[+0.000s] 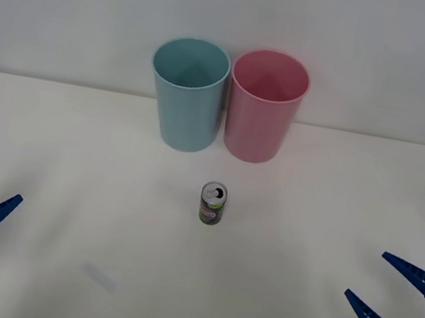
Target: Grasp the object on the table and drop it into the matching bin: aluminum can to the light blue bin, PET bottle to the pink bin.
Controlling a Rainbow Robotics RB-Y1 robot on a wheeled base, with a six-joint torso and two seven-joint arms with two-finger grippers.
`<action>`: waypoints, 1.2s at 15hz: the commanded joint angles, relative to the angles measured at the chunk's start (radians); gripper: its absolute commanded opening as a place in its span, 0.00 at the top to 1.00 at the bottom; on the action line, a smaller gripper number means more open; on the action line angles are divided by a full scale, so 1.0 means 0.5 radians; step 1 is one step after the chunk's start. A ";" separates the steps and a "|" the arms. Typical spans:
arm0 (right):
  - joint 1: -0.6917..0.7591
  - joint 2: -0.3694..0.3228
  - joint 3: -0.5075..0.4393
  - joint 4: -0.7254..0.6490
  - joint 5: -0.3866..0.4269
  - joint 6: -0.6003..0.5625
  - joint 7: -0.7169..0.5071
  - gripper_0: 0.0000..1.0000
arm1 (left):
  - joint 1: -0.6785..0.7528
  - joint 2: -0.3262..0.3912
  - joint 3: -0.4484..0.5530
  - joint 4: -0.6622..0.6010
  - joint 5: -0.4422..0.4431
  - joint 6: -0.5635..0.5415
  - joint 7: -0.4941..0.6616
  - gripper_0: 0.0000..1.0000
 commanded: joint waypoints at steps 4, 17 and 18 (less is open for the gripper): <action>0.025 -0.010 0.224 0.021 0.050 0.257 0.353 0.00 | 0.000 0.000 0.000 0.000 0.000 0.000 0.000 0.00; -0.224 0.005 0.752 0.180 0.099 0.579 0.383 0.00 | 0.000 0.000 0.000 0.000 0.000 0.000 0.000 0.00; -0.239 0.036 0.764 0.177 0.115 0.604 0.386 0.00 | 0.000 0.000 0.000 0.000 0.000 0.000 0.000 0.00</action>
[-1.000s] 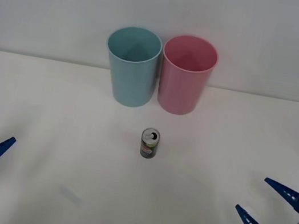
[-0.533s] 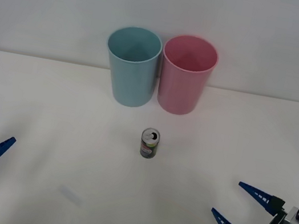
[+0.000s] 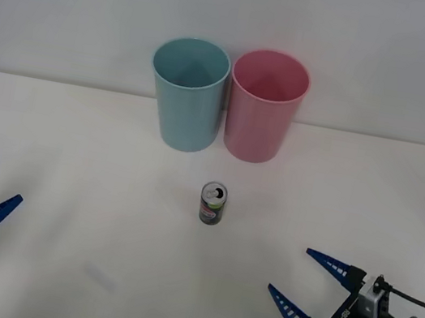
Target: Grasp the object on the table and drop it into the matching bin: aluminum can to the light blue bin, PET bottle to the pink bin.
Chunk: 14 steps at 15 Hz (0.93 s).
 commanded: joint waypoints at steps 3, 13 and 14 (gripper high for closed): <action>-0.059 0.155 0.036 0.000 0.098 0.102 0.008 0.00 | 0.000 0.000 0.000 0.000 0.000 0.000 0.000 0.00; -0.197 0.489 0.115 0.000 0.371 0.366 -0.001 0.00 | 0.000 0.000 0.000 0.000 0.000 0.000 0.000 0.00; -0.212 0.526 0.119 0.006 0.402 0.390 -0.004 0.00 | 0.000 0.000 0.000 0.000 0.000 0.000 0.000 0.00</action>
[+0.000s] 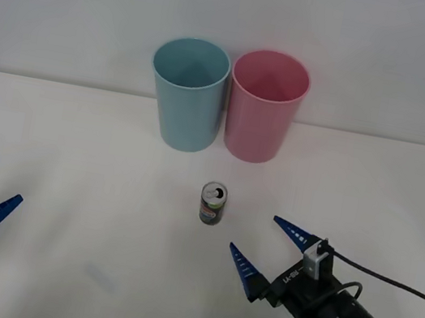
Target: Grasp the object on the table and drop it into the matching bin: aluminum can to the light blue bin, PET bottle to the pink bin.
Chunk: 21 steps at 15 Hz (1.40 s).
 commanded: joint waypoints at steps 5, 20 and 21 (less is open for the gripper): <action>-0.183 0.192 -0.001 0.195 0.113 0.088 0.025 0.00 | 0.000 0.000 0.000 0.000 0.000 0.000 0.000 0.00; -0.588 0.455 -0.041 0.702 0.297 0.205 0.157 0.00 | 0.000 0.000 0.000 0.000 0.000 0.000 0.000 0.00; -0.600 0.455 -0.035 0.711 0.297 0.220 0.157 0.00 | 0.000 0.000 0.000 0.000 0.000 0.000 0.000 0.00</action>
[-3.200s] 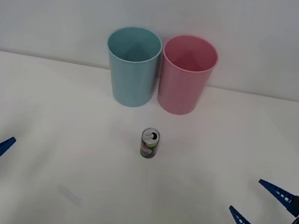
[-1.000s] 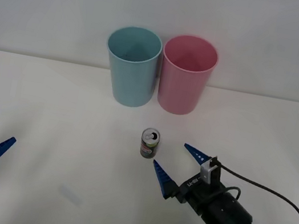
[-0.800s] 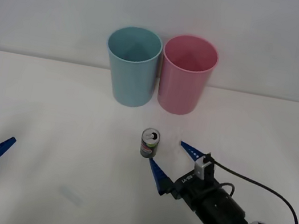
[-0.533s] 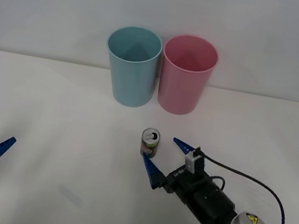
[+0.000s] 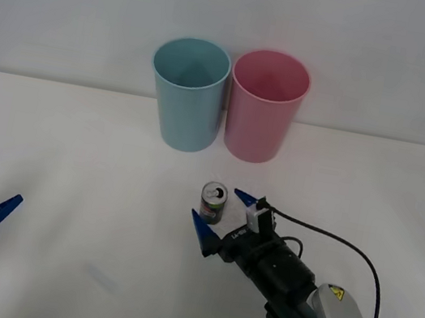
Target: Grasp the object on the table and drop it into the matching bin: aluminum can to the light blue bin, PET bottle to the pink bin.
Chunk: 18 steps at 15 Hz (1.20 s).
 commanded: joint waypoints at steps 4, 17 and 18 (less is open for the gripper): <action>-0.081 0.011 0.020 0.086 -0.009 0.077 0.006 0.00 | 0.000 0.000 0.000 0.000 0.000 0.000 0.000 0.00; -0.081 0.011 0.054 0.086 -0.037 0.120 -0.007 1.00 | 0.000 0.000 0.000 0.000 0.000 0.000 0.000 0.00; -0.081 0.011 0.054 0.086 -0.034 0.120 -0.004 1.00 | 0.000 0.000 0.000 0.000 0.000 0.000 0.000 0.00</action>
